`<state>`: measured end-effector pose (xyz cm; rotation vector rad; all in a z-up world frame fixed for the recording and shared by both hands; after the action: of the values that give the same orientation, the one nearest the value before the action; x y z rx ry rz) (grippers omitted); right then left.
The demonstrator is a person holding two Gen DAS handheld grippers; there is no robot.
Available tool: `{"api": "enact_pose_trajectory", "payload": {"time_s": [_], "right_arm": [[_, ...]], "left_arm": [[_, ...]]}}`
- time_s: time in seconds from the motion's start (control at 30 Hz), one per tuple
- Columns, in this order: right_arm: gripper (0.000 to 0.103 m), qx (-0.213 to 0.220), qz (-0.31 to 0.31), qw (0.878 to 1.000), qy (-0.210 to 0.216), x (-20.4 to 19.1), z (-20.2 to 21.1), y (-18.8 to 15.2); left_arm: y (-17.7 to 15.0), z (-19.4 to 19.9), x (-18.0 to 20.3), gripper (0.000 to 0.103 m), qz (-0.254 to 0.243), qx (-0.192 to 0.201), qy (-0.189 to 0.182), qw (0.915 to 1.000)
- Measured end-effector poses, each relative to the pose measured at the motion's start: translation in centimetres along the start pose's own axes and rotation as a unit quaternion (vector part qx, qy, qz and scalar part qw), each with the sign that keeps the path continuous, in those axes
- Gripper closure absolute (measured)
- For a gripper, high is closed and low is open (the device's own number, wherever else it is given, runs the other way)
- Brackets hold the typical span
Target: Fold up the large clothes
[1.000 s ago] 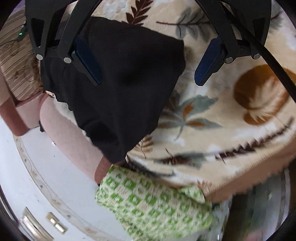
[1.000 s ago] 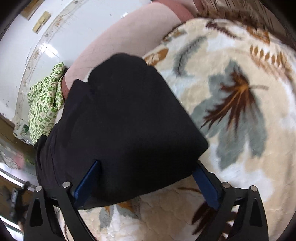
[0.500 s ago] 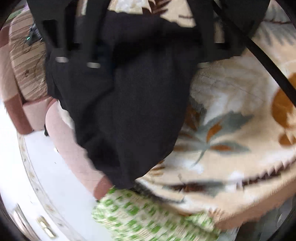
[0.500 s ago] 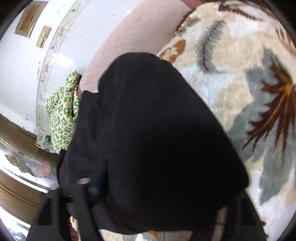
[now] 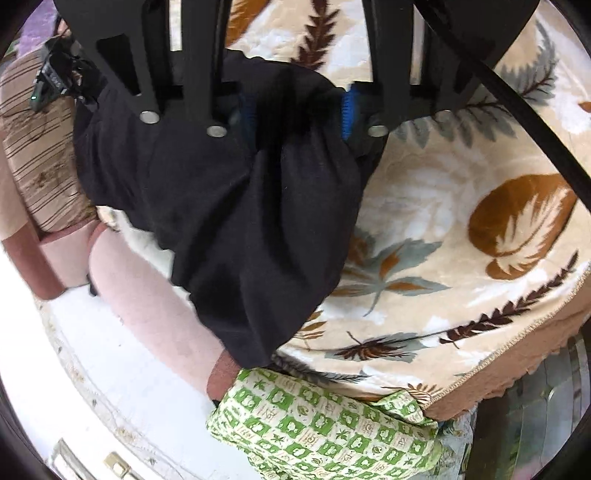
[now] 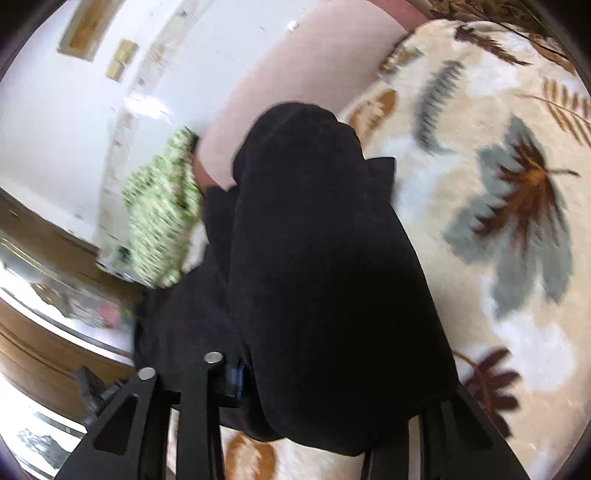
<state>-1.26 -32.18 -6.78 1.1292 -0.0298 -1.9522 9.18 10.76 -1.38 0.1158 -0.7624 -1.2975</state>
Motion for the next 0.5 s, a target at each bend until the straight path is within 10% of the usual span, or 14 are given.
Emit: {"api": "enact_pose_trajectory", "payload": {"time_s": [0.17, 0.3, 0.5], "right_arm": [[0.042, -0.003, -0.022, 1.0, -0.003, 1.5, 1.1, -0.1], [0.037, 0.029, -0.001, 0.998, -0.061, 1.0, 3.4, 0.0], [0.037, 0.089, 0.08, 0.976, -0.184, -1.4, 4.9, 0.2]], "left_arm": [[1.1, 2.6, -0.8, 0.05, 0.014, 0.054, 0.013, 0.9983], [2.7, 5.4, -1.5, 0.043, 0.006, 0.133, 0.062, 0.9891], [3.1, 4.9, 2.0, 0.041, -0.055, 0.144, 0.085, 0.9843]]}}
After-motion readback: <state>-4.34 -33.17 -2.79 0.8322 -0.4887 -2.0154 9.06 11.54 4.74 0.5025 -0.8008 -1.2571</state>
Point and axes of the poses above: each gripper's, at about its wrist camera, not at the fingertips, and z roughly against the way its jaws point, x to its right, y to its top, the point moved 6 cm from there along -z, roughly the way its jaws point, and after that the axes turned 6 degrees about z, right-handed, at the moved point
